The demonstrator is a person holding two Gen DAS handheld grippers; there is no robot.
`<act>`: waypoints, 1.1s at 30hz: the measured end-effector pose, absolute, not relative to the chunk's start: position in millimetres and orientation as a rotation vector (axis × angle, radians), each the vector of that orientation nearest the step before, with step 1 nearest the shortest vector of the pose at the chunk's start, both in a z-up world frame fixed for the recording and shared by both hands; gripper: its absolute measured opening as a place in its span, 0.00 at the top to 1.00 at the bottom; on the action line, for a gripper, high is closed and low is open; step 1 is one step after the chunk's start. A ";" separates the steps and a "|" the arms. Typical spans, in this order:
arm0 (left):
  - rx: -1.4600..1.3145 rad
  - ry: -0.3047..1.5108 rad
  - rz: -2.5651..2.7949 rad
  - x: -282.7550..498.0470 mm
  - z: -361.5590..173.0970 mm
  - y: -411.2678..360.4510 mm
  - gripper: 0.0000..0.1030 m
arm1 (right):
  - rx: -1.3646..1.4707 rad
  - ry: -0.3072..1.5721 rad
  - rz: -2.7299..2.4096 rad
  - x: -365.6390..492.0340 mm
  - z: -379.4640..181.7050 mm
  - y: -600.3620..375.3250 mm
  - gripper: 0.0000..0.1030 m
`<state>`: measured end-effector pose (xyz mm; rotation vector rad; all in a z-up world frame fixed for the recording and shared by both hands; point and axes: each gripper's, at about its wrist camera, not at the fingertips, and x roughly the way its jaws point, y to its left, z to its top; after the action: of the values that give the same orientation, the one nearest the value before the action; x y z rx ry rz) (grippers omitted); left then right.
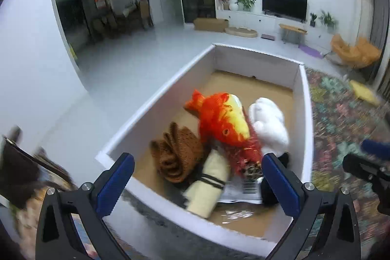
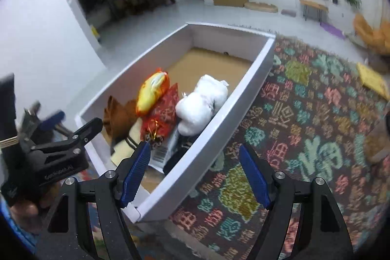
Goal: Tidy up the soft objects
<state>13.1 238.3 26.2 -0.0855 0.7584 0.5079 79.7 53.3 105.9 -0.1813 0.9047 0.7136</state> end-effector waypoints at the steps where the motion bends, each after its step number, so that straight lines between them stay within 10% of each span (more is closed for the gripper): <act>1: -0.041 0.759 0.529 11.2 27.0 230.9 0.00 | -0.210 0.898 0.702 77.6 106.3 56.5 0.24; 33: -0.133 0.754 0.537 -5.3 40.2 239.5 0.00 | -0.350 0.868 0.642 58.7 101.8 72.6 0.25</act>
<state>-5.3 239.5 40.2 -0.1333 0.7539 0.5373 58.7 72.6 101.8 -0.3500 0.8680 0.6423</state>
